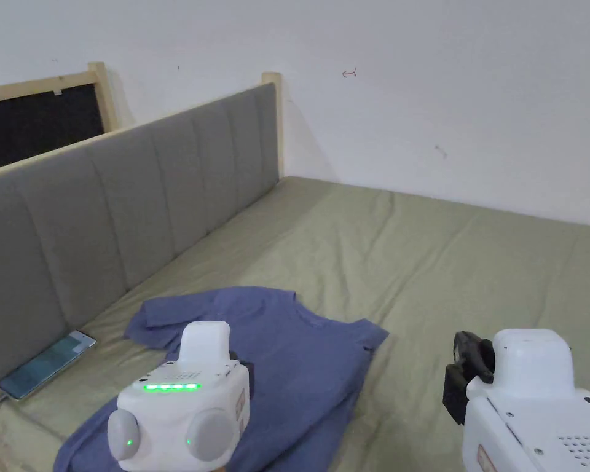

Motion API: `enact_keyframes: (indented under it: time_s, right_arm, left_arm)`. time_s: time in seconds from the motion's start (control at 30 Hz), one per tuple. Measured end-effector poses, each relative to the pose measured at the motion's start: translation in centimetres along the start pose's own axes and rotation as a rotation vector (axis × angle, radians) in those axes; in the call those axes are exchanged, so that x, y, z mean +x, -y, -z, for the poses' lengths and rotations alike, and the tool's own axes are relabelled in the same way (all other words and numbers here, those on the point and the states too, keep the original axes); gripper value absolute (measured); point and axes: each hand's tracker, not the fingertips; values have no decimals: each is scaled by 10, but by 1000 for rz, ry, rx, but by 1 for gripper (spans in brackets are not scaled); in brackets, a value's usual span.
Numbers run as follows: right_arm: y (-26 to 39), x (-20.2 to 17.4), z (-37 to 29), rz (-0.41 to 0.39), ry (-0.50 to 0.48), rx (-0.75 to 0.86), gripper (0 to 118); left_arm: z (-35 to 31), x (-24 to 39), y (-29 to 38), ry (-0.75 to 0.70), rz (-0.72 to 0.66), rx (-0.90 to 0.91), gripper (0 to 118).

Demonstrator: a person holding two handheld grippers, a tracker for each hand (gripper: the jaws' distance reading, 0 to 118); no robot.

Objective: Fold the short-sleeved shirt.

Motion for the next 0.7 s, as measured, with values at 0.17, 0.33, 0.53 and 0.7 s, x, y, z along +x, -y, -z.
enact_keyframes:
  time_s: [0.17, 0.33, 0.53, 0.7]
  right_arm:
    - [13, 6, 15, -26, 25, -70, 0]
    - [22, 16, 33, -15, 52, -139, 0]
    - [30, 25, 50, 21, 61, -194, 0]
    - [39, 33, 55, 30, 73, -236, 0]
  left_arm:
    - [92, -2, 14, -51, 27, -239, 2]
    - [119, 2, -2, -30, 60, -258, 116]
    - [165, 16, -9, -4, 97, -344, 107]
    - [176, 24, 12, -25, 90, -402, 64]
